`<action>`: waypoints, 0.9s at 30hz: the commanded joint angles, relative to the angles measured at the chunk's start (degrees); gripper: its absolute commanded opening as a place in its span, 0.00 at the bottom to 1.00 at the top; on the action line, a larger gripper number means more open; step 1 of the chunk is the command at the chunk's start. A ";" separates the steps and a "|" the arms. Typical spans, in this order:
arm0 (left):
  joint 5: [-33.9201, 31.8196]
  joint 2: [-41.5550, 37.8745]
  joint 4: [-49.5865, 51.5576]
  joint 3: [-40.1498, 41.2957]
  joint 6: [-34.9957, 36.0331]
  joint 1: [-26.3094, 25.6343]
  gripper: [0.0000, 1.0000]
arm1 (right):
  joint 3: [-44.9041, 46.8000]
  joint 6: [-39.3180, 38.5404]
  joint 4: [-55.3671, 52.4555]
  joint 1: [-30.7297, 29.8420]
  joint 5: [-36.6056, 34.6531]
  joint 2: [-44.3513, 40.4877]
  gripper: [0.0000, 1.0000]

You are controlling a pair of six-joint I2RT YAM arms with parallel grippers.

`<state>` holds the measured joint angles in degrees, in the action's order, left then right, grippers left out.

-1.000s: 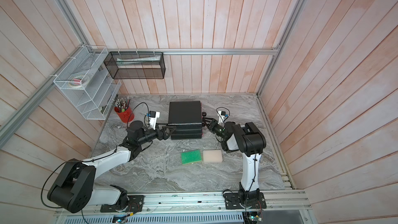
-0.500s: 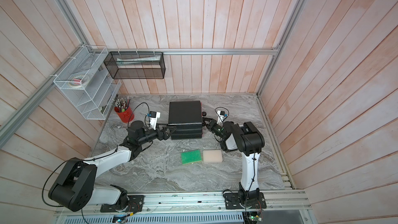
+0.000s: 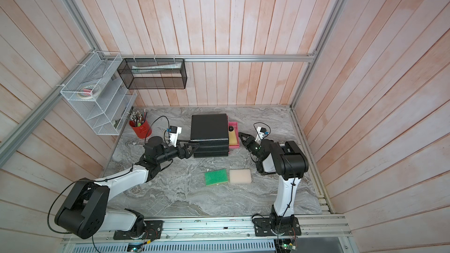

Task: Take the sponge out of the drawer
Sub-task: Open the drawer in the storage box.

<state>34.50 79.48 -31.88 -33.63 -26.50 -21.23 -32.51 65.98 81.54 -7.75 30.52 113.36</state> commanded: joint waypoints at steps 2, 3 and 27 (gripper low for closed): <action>0.68 -1.43 1.38 -0.22 1.67 -0.39 0.97 | -0.14 -2.96 -4.11 0.54 -1.13 -3.15 0.23; 0.76 -1.69 1.22 0.04 1.65 -0.46 0.96 | 0.18 -3.13 -4.66 0.54 -1.46 -3.66 0.23; 0.83 3.28 -1.55 -1.20 -1.07 -0.47 0.97 | 6.47 1.54 7.07 8.77 2.82 -1.45 0.24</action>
<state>34.52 80.36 -32.58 -33.23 -26.48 -21.34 -26.89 63.22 78.22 -1.28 31.05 107.70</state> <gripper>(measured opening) 0.967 0.321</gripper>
